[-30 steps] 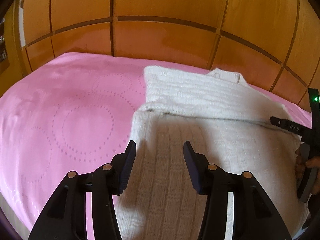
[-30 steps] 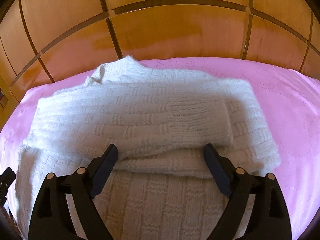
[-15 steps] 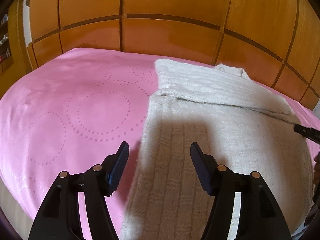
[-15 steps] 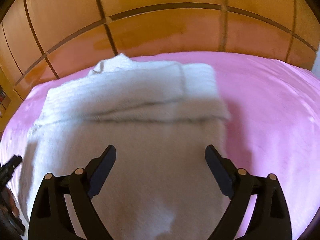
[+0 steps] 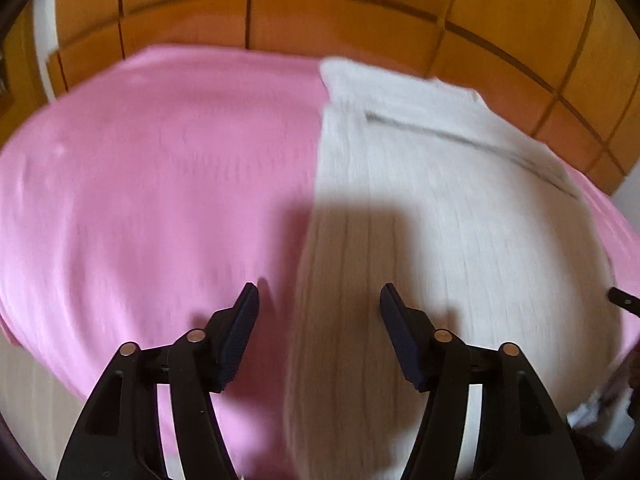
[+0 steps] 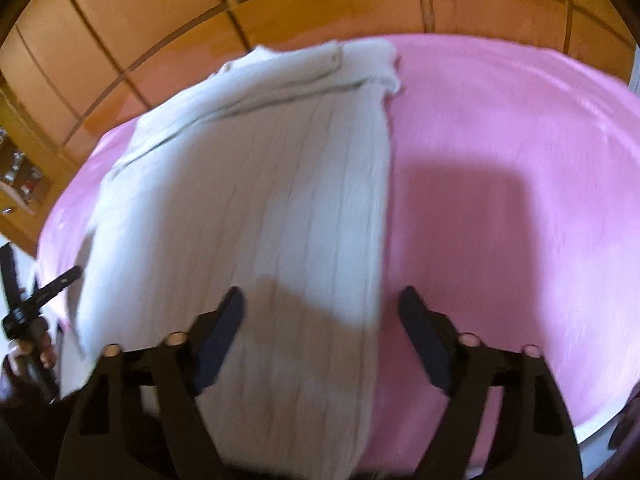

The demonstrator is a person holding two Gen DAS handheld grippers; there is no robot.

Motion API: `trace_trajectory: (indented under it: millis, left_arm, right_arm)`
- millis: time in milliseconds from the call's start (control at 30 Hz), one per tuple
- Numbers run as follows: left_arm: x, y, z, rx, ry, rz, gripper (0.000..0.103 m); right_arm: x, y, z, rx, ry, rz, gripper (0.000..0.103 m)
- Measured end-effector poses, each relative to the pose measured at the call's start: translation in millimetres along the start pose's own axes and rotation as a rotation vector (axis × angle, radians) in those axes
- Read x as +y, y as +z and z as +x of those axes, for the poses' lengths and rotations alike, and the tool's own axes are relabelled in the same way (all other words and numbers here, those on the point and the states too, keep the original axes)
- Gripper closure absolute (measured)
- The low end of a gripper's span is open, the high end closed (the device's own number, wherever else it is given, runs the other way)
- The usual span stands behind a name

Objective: Fold small clothes
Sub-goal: 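Grasp the hem with both grippers and fold it up toward the collar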

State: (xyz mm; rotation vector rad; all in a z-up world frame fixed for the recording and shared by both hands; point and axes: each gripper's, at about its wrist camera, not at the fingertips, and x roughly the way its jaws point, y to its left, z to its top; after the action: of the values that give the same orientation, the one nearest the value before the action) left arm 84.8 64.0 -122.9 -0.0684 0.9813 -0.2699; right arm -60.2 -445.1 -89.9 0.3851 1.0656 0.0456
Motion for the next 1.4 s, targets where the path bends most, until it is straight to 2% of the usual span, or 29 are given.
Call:
trace_trajectory:
  millis: [33,167,200,233,300,400,533,633,733,800,1000,1100,1167,1200,1233,1267,1300,1400]
  left_arm:
    - [2,-6,-3,0.012,-0.018,0.000,0.050]
    - [6,-30,-18,0.055,-0.090,0.005,0.060]
    - [6,-34,-20,0.063,-0.102,0.003,0.064]
    - [6,-39,-23,0.079,-0.126,0.000,0.067]
    - [4,-47,-26,0.105,-0.159,0.020,0.093]
    - [3,-47,-31,0.097,-0.195,0.023,0.097]
    - [15,-23,-43,0.046,-0.337,-0.087,0.098]
    - [19,-2,-45,-0.001,-0.398,-0.129,0.098]
    - [16,24,-35,-0.036,-0.425,-0.152,0.098]
    - [14,46,-22,-0.053,-0.418,-0.166,0.098]
    - [-1,97,15,-0.057,-0.409,-0.197,0.098]
    - [-3,115,30,-0.045,-0.380,-0.195,0.098]
    - [1,126,40,-0.026,-0.353,-0.227,0.096]
    - [6,128,43,-0.018,-0.356,-0.244,0.086]
    - [13,130,44,-0.023,-0.357,-0.276,0.078]
    - [19,131,41,-0.039,-0.352,-0.297,0.059]
    - [26,130,38,-0.058,-0.348,-0.319,0.047]
    - [39,128,35,-0.076,-0.326,-0.329,0.047]
  right_arm:
    - [0,-8,-4,0.020,0.022,0.004,0.042]
    - [4,-31,-10,0.101,0.075,0.006,0.058]
    - [5,-37,-10,0.122,0.090,0.008,0.066]
    - [7,-39,-10,0.138,0.100,0.005,0.078]
    - [11,-38,-6,0.176,0.127,-0.012,0.094]
    - [20,-32,-11,0.150,0.193,-0.017,0.095]
    - [20,-2,-28,0.034,0.301,0.040,0.095]
    - [16,25,-30,-0.046,0.339,0.100,0.095]
    - [9,52,-20,-0.087,0.312,0.140,0.095]
    - [4,67,-8,-0.094,0.279,0.167,0.095]
    - [-21,105,30,-0.066,0.203,0.242,0.095]
    - [-33,115,37,-0.069,0.198,0.267,0.092]
    - [-38,117,36,-0.077,0.220,0.286,0.078]
    - [-39,117,34,-0.088,0.237,0.294,0.060]
    - [-39,117,29,-0.106,0.241,0.295,0.047]
    - [-38,117,26,-0.119,0.247,0.293,0.044]
    - [-38,117,21,-0.131,0.262,0.290,0.043]
    - [-43,110,3,-0.169,0.259,0.282,0.031]
